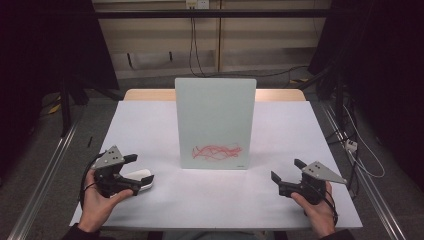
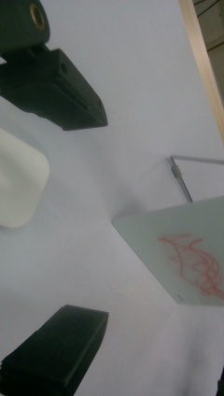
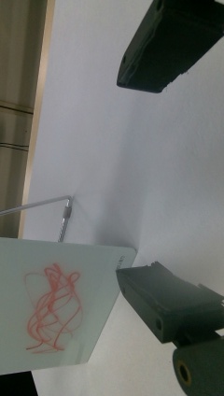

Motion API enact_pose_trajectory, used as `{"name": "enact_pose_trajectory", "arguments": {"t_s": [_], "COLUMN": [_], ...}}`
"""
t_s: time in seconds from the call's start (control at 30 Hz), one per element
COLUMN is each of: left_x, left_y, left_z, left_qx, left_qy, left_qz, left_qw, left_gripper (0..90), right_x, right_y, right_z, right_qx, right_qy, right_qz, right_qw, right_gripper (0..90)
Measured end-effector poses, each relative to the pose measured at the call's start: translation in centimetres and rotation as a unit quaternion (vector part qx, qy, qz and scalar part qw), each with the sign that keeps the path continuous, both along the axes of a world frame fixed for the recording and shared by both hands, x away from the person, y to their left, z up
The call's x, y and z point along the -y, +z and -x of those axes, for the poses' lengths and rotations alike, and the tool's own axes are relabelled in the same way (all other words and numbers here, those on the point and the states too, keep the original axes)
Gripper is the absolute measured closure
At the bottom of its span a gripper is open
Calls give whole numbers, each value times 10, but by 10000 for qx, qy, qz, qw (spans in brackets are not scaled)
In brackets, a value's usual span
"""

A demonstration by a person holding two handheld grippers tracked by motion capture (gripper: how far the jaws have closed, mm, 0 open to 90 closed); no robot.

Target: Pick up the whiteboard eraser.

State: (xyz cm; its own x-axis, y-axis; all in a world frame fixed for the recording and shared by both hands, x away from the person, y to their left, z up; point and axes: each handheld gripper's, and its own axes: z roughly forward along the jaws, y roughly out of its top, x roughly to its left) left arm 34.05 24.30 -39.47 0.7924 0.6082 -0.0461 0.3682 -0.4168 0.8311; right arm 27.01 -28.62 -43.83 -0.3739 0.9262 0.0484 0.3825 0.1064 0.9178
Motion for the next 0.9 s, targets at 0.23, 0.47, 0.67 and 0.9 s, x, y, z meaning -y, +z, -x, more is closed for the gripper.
{"name": "enact_pose_trajectory", "arguments": {"t_s": [0.23,0.47,0.67,0.9], "left_x": [-11,-20,-25,-25], "left_y": [-4,-6,-18,-25], "left_z": [-9,-14,-17,-21], "left_qx": [-207,-454,-782,-868], "left_qy": [-34,-236,-391,-559], "left_qz": [-501,-981,-1219,-1463], "left_qw": [9985,9939,9887,9838], "left_gripper": [90,108,122,137], "right_x": [-2,-3,-3,-4], "right_y": [0,0,0,0], "right_z": [0,-1,-1,-1], "right_qx": [21,-15,-19,-62], "right_qy": [85,126,124,134], "right_qz": [6,3,2,5], "right_qw": [10000,9999,9999,9999], "right_gripper": [64,63,63,63]}}
